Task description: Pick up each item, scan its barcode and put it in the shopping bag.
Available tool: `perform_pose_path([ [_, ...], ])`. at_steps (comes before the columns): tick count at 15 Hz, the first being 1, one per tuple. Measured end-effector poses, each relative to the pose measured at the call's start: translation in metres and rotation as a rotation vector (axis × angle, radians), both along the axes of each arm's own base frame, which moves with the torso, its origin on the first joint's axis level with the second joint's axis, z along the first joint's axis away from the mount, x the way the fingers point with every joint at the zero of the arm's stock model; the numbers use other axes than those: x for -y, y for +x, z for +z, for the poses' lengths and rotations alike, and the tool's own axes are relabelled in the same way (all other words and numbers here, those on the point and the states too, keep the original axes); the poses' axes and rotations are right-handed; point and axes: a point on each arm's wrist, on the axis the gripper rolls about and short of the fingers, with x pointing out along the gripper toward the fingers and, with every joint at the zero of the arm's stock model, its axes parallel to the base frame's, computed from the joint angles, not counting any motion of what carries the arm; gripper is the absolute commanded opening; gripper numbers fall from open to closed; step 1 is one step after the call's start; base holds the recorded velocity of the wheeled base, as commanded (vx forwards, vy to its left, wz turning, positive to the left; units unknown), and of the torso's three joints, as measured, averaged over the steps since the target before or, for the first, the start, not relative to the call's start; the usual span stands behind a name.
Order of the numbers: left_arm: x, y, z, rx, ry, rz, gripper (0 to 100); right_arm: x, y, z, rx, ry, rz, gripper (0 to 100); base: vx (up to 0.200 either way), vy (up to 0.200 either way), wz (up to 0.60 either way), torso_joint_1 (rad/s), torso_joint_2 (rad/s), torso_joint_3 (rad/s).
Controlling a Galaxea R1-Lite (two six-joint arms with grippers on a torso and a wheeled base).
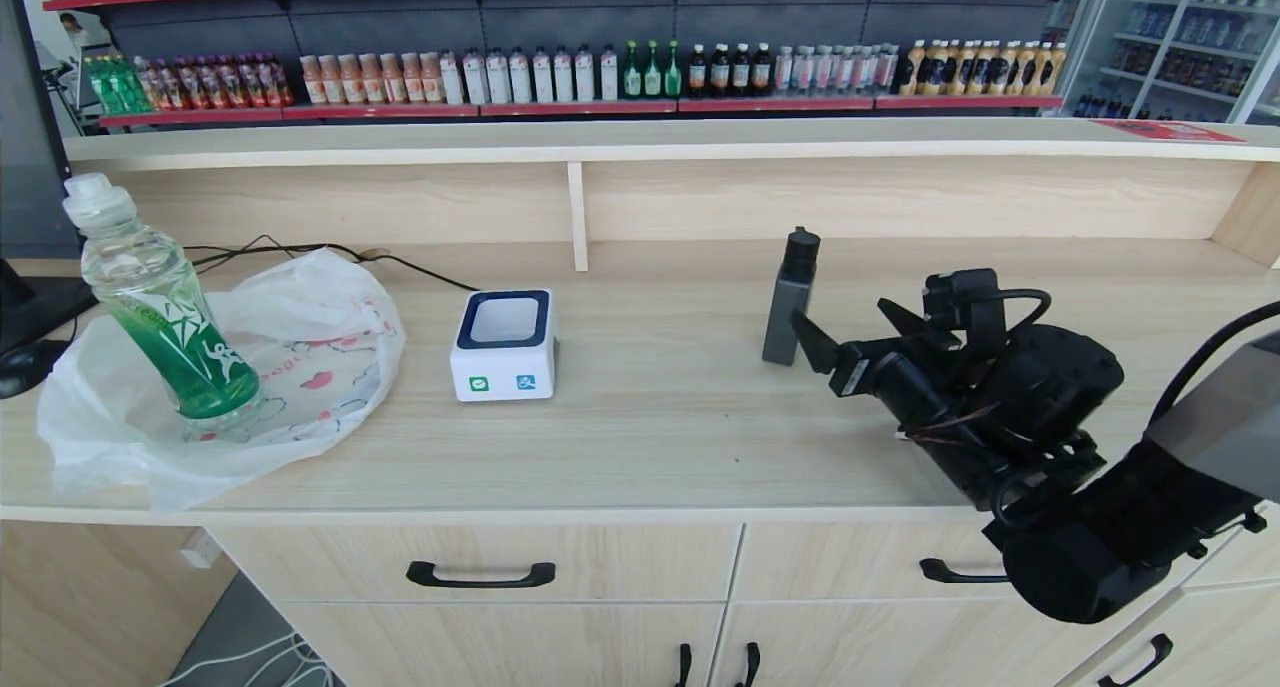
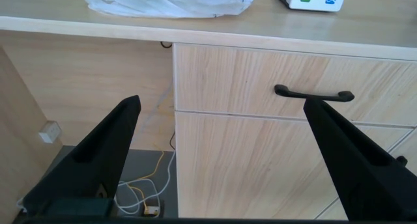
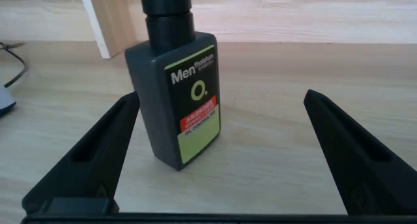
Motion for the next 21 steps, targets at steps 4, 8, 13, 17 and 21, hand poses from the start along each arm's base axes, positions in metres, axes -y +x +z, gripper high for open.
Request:
perform_pose_path([
  [4, 0.0, 0.0, 0.0, 0.0, -0.001, 0.0, 100, -0.022, 0.003, -0.006, 0.0, 0.0, 0.052, 100, 0.0, 0.0, 0.0, 0.0, 0.0, 0.0],
  [8, 0.0, 0.0, 0.0, 0.0, -0.001, 0.0, 100, -0.03, 0.017, -0.004, 0.026, 0.02, 0.056, 100, 0.0, 0.0, 0.0, 0.0, 0.0, 0.0],
  [13, 0.0, 0.0, 0.0, 0.0, -0.001, 0.0, 100, -0.035, 0.038, -0.003, -0.013, 0.055, -0.017, 100, 0.0, 0.0, 0.0, 0.0, 0.0, 0.0],
  [17, 0.0, 0.0, 0.0, 0.0, -0.001, 0.0, 100, -0.029, 0.046, -0.008, -0.02, 0.059, -0.067, 100, 0.0, 0.0, 0.0, 0.0, 0.0, 0.0],
  [21, 0.0, 0.0, 0.0, 0.0, -0.002, 0.0, 100, -0.024, 0.047, -0.009, -0.023, 0.058, -0.081, 100, 0.0, 0.0, 0.0, 0.0, 0.0, 0.0],
])
